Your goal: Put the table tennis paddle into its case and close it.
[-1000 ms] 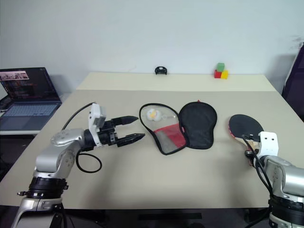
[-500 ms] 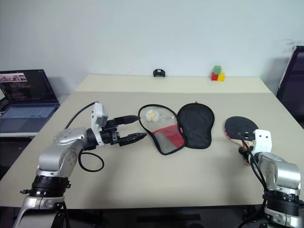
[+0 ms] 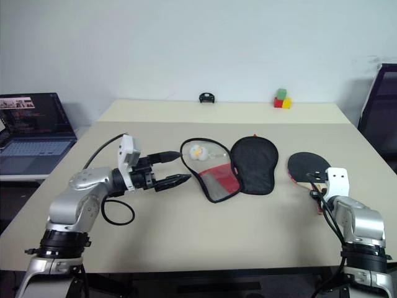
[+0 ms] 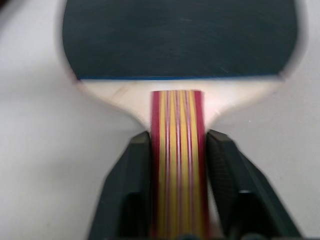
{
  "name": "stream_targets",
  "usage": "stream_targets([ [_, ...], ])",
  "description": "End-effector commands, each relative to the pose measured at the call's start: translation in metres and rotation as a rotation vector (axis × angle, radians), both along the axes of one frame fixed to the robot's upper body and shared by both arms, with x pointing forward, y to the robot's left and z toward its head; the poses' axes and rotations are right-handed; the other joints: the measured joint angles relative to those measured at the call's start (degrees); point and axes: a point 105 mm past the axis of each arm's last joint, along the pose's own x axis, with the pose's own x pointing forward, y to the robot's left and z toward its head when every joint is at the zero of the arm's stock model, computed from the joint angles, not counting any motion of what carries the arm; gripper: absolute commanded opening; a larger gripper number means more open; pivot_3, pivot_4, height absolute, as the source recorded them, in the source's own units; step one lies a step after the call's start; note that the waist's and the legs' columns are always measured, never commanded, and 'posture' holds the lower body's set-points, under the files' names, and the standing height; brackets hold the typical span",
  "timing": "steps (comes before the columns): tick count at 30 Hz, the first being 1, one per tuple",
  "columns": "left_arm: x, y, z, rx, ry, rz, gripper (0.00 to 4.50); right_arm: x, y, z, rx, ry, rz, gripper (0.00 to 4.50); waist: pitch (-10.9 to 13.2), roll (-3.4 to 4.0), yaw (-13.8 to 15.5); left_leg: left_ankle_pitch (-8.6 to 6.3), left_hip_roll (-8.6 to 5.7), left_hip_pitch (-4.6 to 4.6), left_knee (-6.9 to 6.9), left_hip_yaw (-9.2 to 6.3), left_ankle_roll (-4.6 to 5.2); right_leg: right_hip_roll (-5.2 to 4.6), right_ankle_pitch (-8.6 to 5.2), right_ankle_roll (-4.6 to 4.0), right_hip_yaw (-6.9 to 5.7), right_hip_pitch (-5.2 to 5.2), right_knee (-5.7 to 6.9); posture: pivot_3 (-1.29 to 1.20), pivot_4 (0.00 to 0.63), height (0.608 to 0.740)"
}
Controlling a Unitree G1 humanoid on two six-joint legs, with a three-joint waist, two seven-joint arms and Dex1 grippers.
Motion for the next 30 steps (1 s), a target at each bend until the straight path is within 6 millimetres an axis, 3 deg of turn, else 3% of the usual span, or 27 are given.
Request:
stream_targets([
  [1, -0.003, 0.003, 0.014, -0.003, -0.058, 0.0, 4.5, -0.006, 0.0, -0.022, 0.037, 0.083, -0.046, 1.1, -0.06, -0.1, 0.0, 0.0, 0.0, 0.0, 0.0, 0.0, 0.0, 0.0, 0.0, 0.0, 0.0, 0.0, 0.0, 0.0, 0.15, 0.74],
  [5, -0.003, 0.007, 0.014, 0.002, -0.059, 0.012, 4.5, -0.001, -0.005, -0.014, 0.036, 0.033, -0.103, 1.1, -0.13, -0.21, 0.0, 0.0, 0.0, 0.0, 0.0, 0.0, 0.0, 0.0, 0.03, 0.0, 0.01, 0.0, -0.02, 0.0, 0.15, 0.74],
  [10, -0.002, 0.014, 0.014, 0.006, -0.059, 0.036, 4.5, 0.013, 0.012, 0.022, 0.06, -0.113, -0.044, 1.1, -0.06, -0.11, -0.07, 0.0, 0.0, -0.01, 0.0, 0.02, 0.0, 0.0, 0.1, 0.01, 0.05, -0.04, -0.06, 0.0, 0.15, 0.74],
  [16, -0.002, 0.015, 0.012, 0.005, -0.056, 0.044, 4.5, 0.024, 0.034, 0.054, 0.068, -0.204, 0.013, 1.1, 0.48, 0.74, -0.36, 0.01, 0.0, -0.23, -0.14, 0.05, 0.0, 0.0, 0.09, -0.02, 0.07, -0.34, -0.03, 0.0, 0.15, 0.74],
  [25, -0.003, 0.015, 0.011, 0.004, -0.053, 0.05, 4.5, 0.031, 0.063, 0.097, 0.07, -0.327, 0.062, 1.1, 0.55, 0.93, -0.16, 0.19, -0.01, -2.09, 0.01, 0.06, -0.26, -0.04, 0.04, -0.08, -0.02, -1.99, -0.02, 0.0, 0.15, 0.74],
  [30, -0.002, 0.015, 0.011, 0.003, -0.054, 0.052, 4.5, 0.034, 0.087, 0.112, 0.1, -0.346, 0.107, 1.1, 0.55, 0.93, -0.19, 0.2, 0.0, -2.17, -0.02, 0.08, -0.27, -0.04, 0.03, -0.08, -0.02, -2.15, 0.0, 0.0, 0.15, 0.74],
])
